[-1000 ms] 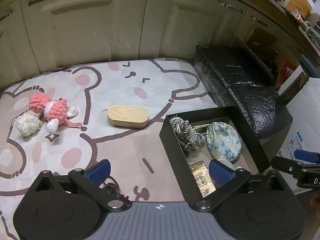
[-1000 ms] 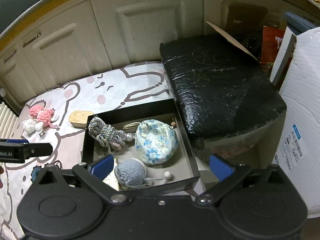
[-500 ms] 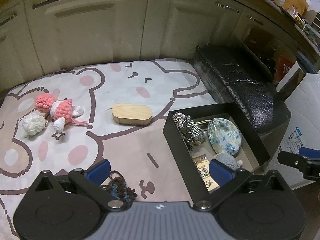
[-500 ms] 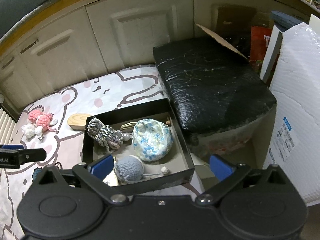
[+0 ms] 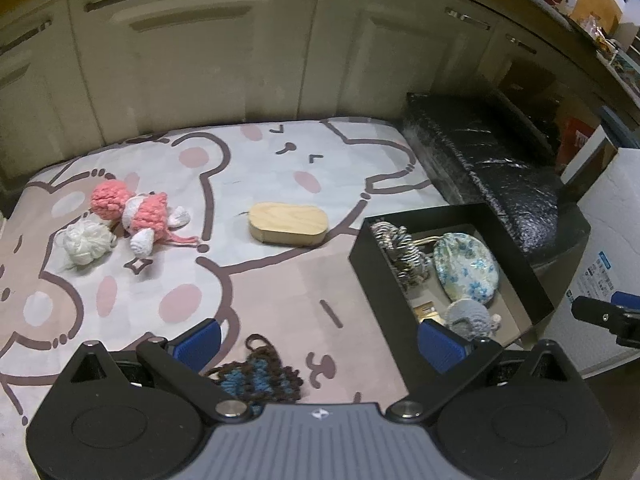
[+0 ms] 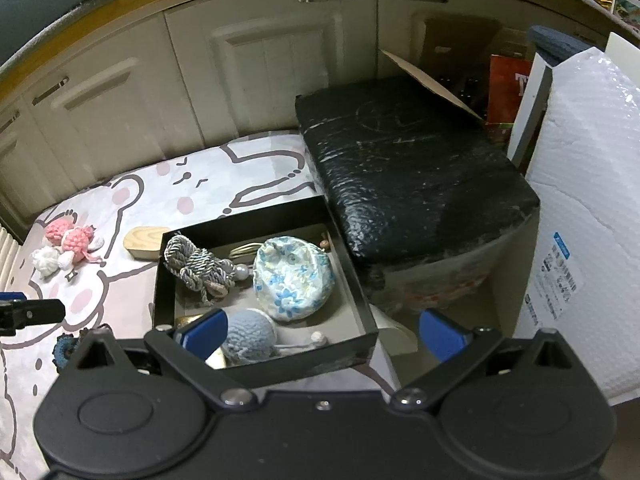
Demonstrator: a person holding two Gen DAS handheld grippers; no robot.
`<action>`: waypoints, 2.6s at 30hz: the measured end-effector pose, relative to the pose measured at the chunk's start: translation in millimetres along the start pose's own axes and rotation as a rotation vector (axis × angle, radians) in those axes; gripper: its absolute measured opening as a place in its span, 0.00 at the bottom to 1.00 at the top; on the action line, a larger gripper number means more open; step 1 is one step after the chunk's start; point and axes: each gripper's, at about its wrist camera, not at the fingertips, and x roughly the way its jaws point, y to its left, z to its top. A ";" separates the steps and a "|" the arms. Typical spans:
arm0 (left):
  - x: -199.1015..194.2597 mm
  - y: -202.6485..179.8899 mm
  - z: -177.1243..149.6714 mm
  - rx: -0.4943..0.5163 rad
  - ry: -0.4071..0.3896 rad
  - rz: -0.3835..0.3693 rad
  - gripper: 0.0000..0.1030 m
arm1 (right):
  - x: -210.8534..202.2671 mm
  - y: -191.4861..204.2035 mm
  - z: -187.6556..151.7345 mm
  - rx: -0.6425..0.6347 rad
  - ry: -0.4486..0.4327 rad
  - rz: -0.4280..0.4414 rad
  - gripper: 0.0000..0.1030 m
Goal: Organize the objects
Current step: 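Move both tools away from the box back over the bed, then grasp the brown-blue crocheted pouch with the left gripper while the right gripper grasps the wooden oval block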
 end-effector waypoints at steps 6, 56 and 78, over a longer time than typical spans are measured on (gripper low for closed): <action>-0.6 20.7 -3.0 -0.024 0.006 0.026 1.00 | 6.4 14.4 5.3 -0.002 0.001 0.025 1.00; 84.4 53.6 -45.9 0.283 0.305 -0.008 0.78 | 201.8 231.7 103.3 -0.122 0.185 0.244 0.97; 99.1 73.7 -42.4 0.227 0.321 -0.036 0.58 | 254.2 249.3 77.2 -0.133 0.310 0.173 0.98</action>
